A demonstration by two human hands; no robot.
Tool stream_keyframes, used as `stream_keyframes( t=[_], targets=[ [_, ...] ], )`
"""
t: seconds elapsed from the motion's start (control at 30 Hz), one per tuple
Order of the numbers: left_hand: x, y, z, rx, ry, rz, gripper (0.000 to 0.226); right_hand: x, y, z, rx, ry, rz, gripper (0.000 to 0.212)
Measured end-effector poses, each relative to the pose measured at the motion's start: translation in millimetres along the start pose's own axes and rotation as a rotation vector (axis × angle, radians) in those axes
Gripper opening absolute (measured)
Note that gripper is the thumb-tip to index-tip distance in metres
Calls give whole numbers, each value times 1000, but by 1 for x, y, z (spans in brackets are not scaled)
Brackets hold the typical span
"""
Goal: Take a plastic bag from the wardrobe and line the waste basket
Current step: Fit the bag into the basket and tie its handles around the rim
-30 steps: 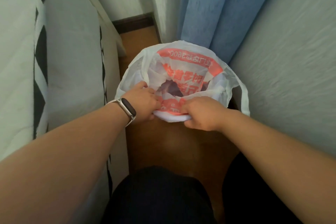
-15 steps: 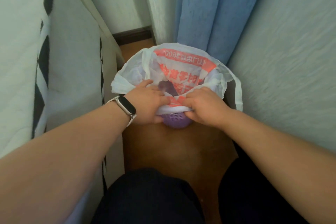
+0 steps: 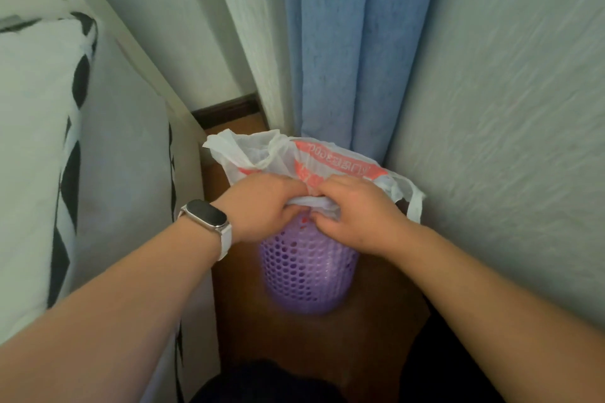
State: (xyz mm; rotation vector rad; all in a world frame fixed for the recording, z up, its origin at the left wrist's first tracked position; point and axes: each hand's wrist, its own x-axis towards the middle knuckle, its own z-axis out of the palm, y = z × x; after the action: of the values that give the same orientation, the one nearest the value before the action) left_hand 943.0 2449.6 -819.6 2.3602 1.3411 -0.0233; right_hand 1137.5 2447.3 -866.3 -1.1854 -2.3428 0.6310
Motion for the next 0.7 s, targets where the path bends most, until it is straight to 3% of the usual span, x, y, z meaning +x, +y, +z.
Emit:
stream_keyframes(
  t=[0.23,0.4,0.53,0.63,0.7],
  targets=[
    [7,-5,-32,-47,-37,-39,15,5,13,-17,137,214,45,40],
    [-1,-1,-54,-119,31,-29,29,7,22,-24,149,272,24,39],
    [-9,1,-64,-173,115,-6,25,8,18,-24,149,349,21,41],
    [-11,1,-69,-228,155,-1,8,7,15,-27,203,435,75,41],
    [-11,2,-70,-270,170,1,13,7,14,-28,234,474,121,42]
  ],
)
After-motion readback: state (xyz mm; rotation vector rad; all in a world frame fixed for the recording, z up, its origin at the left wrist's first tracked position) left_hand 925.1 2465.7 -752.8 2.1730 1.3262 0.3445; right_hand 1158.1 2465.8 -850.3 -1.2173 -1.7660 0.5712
